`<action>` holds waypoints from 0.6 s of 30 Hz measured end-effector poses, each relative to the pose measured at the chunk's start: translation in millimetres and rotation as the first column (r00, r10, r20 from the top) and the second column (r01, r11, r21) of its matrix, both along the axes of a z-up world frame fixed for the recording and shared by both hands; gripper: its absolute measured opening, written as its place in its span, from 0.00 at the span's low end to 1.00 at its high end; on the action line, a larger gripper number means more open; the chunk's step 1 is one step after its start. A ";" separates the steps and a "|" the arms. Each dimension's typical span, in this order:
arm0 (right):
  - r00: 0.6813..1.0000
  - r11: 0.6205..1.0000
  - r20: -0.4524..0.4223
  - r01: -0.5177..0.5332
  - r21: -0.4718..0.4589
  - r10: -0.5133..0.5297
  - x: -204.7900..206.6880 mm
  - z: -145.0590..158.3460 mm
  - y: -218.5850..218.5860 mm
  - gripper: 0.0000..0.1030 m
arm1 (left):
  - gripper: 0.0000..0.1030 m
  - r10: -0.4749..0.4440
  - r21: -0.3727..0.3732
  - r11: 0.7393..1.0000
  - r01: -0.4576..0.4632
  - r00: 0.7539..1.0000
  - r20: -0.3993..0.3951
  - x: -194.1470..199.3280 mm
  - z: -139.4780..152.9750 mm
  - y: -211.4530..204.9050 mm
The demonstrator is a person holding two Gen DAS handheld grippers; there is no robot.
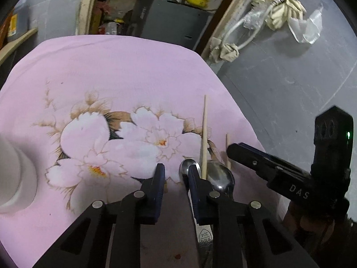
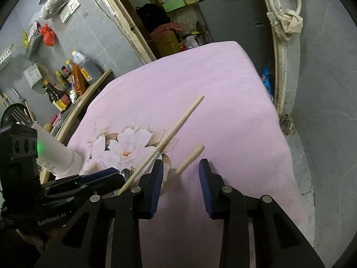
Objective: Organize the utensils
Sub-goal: 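Grasp a silver spoon with the left gripper while the right approaches a chopstick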
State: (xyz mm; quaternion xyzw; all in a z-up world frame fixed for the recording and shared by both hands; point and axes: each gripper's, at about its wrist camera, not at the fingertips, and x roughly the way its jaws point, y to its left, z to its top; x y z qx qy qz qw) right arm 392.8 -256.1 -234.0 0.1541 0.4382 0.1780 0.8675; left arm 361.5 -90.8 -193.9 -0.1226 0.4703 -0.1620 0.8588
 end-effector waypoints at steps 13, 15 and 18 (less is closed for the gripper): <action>0.999 0.995 -0.012 -0.036 -0.089 0.035 9.1 2.6 20.8 0.19 | 0.14 -0.050 0.028 0.998 0.050 0.999 -0.003 5.7 1.7 -8.3; 0.999 0.994 -0.019 -0.038 -0.101 0.036 9.5 3.3 21.5 0.11 | 0.11 -0.053 0.022 0.998 0.053 0.999 -0.008 5.6 1.1 -8.4; 0.999 0.997 -0.038 -0.035 -0.070 0.032 8.7 3.8 16.5 0.09 | 0.08 -0.040 0.022 0.999 0.040 0.999 -0.010 4.7 1.3 -8.1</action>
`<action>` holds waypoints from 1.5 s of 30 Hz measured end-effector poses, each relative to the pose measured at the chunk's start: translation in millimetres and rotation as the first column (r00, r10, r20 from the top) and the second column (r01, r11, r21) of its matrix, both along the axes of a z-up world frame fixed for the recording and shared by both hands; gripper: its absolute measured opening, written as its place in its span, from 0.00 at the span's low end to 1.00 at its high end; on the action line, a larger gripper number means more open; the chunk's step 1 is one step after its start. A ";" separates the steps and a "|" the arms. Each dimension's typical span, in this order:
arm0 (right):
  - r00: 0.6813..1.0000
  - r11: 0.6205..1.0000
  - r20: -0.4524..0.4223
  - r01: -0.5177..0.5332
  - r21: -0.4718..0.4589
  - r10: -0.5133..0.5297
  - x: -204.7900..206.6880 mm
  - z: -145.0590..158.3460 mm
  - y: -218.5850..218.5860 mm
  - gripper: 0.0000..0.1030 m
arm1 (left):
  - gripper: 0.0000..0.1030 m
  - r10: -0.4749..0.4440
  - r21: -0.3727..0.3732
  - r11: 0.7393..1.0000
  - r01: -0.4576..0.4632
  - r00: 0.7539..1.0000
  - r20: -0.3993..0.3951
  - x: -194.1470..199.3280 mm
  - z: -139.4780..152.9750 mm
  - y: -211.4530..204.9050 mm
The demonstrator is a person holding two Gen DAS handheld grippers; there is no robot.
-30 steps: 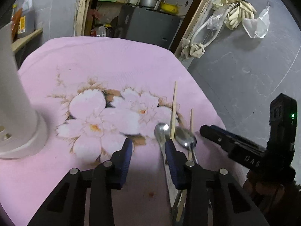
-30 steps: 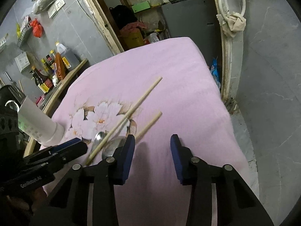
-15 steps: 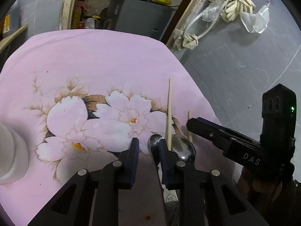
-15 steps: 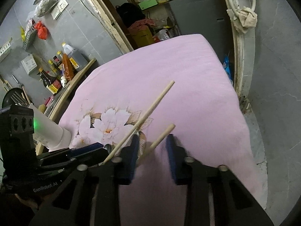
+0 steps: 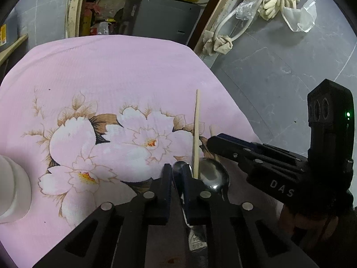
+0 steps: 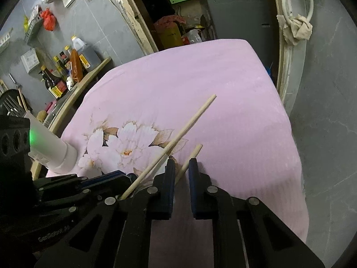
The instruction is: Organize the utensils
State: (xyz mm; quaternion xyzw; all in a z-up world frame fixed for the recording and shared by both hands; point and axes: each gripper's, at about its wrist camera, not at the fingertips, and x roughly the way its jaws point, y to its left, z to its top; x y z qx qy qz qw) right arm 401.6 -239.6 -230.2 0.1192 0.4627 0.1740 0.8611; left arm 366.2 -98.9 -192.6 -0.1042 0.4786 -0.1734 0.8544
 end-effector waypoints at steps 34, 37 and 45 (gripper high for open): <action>0.993 0.993 -0.088 0.081 0.082 -0.074 -9.0 -10.0 -17.3 0.01 | 0.19 -0.004 -0.089 0.996 0.000 0.999 -0.054 -3.4 -0.4 8.7; 0.993 0.993 -0.092 0.083 0.084 -0.075 -8.0 -10.7 -16.9 0.01 | 0.19 -0.018 -0.069 0.998 0.014 0.999 -0.050 -3.1 0.5 6.2; 0.991 0.992 -0.103 0.094 0.083 -0.085 -7.6 -13.4 -20.1 0.01 | 0.19 -0.058 0.047 0.997 0.061 0.997 -0.056 5.5 2.6 -11.7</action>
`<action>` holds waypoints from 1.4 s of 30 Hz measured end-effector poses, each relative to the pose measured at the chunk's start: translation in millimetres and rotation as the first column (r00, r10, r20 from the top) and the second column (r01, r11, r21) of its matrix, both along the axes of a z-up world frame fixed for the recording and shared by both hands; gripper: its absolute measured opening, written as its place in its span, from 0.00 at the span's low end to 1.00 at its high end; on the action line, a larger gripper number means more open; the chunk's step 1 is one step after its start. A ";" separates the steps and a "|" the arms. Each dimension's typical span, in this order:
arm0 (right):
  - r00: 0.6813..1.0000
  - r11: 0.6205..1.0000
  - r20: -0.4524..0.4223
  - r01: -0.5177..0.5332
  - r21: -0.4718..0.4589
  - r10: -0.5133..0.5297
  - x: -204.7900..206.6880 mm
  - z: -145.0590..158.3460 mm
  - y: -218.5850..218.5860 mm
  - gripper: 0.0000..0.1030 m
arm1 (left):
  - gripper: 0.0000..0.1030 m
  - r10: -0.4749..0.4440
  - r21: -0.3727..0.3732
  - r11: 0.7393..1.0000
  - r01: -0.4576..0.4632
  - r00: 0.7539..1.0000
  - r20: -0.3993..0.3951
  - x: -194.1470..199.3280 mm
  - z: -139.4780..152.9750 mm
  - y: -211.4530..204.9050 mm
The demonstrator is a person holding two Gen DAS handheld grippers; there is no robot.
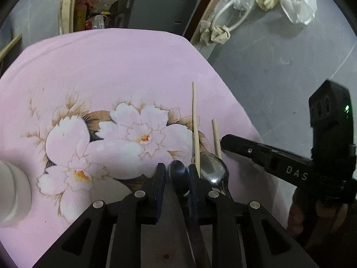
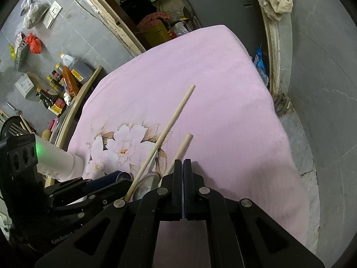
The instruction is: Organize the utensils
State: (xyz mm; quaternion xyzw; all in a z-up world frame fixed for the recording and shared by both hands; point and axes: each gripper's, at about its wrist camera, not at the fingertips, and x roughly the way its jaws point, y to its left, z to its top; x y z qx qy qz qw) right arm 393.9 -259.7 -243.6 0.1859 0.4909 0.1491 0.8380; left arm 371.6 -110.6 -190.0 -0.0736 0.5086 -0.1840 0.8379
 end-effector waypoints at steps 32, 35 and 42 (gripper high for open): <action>0.993 0.968 -0.105 -0.082 -0.239 0.058 22.3 17.2 50.6 0.23 | 0.05 0.151 -0.027 0.988 -0.151 0.989 -0.008 -27.3 3.8 23.9; 0.993 0.968 -0.100 -0.078 -0.237 0.055 19.2 17.3 54.1 0.10 | 0.05 0.150 -0.038 0.988 -0.150 0.989 -0.017 -26.6 2.3 25.1; 0.999 1.000 -0.048 0.017 -0.003 -0.017 1.7 24.4 21.8 0.04 | 0.04 0.157 -0.034 0.987 -0.157 0.988 0.003 -32.2 6.7 25.7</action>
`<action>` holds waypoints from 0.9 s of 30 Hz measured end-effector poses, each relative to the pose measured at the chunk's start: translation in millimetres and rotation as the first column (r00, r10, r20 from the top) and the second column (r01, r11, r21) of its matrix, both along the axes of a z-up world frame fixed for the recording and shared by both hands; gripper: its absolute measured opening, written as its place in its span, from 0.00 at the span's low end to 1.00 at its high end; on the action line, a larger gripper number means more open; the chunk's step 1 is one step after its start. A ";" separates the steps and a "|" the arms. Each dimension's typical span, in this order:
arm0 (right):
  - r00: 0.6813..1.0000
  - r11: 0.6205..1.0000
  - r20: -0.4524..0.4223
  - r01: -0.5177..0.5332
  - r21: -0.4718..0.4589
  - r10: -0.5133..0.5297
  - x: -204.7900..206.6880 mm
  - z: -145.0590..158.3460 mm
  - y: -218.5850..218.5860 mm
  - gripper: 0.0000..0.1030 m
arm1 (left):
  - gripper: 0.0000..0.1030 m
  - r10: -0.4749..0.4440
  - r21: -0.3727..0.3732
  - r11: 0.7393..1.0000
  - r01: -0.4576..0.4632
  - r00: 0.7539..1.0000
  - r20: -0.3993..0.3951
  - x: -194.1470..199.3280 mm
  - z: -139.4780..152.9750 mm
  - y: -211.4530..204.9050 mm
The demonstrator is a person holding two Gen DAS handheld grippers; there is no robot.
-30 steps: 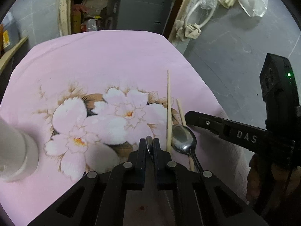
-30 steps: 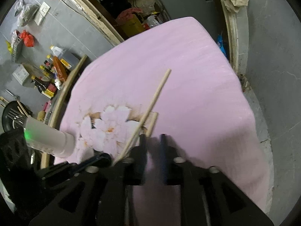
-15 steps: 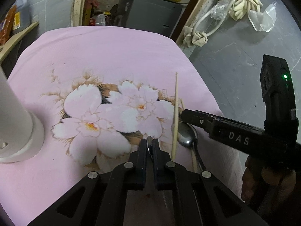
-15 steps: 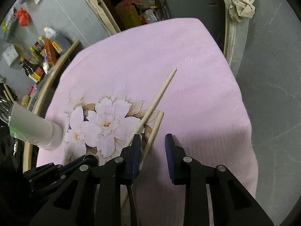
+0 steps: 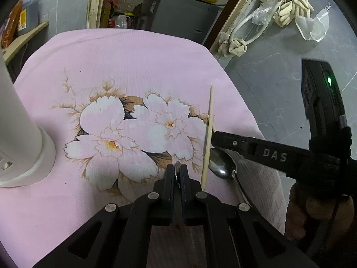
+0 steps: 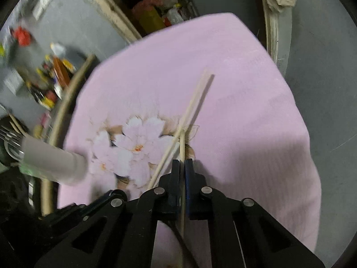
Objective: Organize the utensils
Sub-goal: 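Lift and carry the spoon and chopstick to the white caddy with both grippers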
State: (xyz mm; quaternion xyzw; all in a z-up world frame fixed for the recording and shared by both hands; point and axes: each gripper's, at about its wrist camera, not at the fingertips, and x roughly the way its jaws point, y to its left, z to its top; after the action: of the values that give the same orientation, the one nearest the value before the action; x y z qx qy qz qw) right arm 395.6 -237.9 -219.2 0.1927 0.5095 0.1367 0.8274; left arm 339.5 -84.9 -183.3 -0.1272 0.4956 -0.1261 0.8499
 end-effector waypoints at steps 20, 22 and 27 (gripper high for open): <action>0.861 0.989 0.487 0.119 0.091 -0.148 -87.6 143.3 -8.2 0.04 | 0.03 0.219 -0.103 0.975 -0.195 0.914 0.341 -62.0 108.8 62.9; 0.833 0.989 0.534 0.102 0.107 -0.144 -90.9 164.4 4.8 0.04 | 0.03 0.231 -0.109 0.973 -0.205 0.898 0.375 -66.5 127.7 75.7; 0.760 0.983 0.633 0.042 0.178 -0.147 -93.1 211.0 43.9 0.04 | 0.03 0.256 -0.118 0.967 -0.227 0.853 0.455 -76.4 175.2 111.9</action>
State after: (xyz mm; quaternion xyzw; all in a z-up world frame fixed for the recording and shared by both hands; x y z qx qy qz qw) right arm 302.5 -194.0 -8.2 0.2223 0.1727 0.1911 0.9403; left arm 263.1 26.9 -8.1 -0.1798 0.2527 -0.0601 0.9488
